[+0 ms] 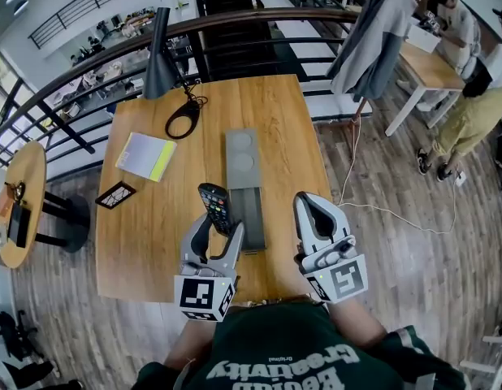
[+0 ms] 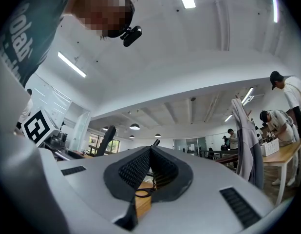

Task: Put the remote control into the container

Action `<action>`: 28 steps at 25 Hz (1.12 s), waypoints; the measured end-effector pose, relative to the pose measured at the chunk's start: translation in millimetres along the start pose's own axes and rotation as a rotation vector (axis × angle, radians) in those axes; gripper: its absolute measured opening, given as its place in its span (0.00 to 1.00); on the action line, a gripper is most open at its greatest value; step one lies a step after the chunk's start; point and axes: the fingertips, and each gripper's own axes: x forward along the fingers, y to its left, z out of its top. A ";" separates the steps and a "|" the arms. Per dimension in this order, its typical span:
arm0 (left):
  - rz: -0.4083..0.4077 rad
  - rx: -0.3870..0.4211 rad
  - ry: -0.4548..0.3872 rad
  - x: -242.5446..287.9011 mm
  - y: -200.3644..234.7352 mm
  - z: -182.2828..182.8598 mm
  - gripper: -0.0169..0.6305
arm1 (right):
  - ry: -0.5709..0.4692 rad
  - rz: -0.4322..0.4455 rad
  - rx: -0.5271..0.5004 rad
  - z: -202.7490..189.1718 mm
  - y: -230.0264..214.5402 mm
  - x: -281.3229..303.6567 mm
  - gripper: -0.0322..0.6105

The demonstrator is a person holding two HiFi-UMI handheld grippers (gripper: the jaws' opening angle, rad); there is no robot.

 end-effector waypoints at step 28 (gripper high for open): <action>0.049 -0.350 0.692 83.0 -16.7 -206.7 0.39 | -0.009 0.048 0.084 -13.0 -43.7 -2.6 0.07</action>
